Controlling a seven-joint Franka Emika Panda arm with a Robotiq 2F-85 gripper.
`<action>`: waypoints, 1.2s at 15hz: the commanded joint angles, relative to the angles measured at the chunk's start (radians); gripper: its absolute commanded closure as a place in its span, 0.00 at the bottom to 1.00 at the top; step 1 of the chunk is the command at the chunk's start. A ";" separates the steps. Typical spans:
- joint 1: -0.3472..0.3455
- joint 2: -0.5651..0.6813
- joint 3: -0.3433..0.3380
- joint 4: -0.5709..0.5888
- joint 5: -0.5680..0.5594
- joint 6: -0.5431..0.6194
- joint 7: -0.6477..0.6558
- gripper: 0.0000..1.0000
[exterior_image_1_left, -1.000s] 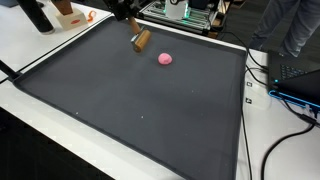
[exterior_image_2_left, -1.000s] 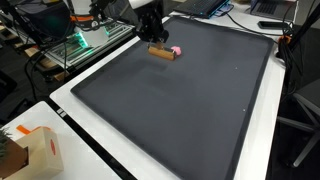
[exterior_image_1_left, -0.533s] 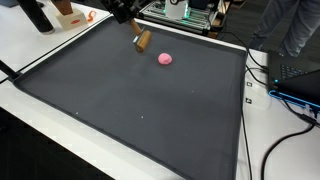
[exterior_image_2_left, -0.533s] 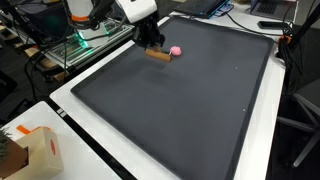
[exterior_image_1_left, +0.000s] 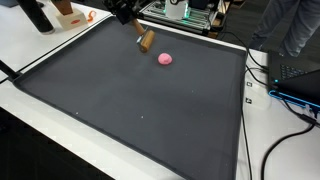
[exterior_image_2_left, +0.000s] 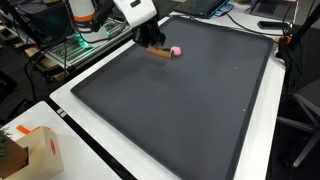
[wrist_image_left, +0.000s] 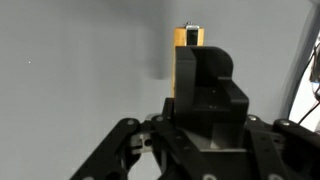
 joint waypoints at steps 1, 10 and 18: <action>-0.009 -0.016 0.013 0.004 0.039 -0.023 -0.007 0.76; 0.037 -0.126 0.061 -0.048 0.028 0.042 0.076 0.76; 0.147 -0.241 0.162 -0.120 -0.101 0.209 0.301 0.76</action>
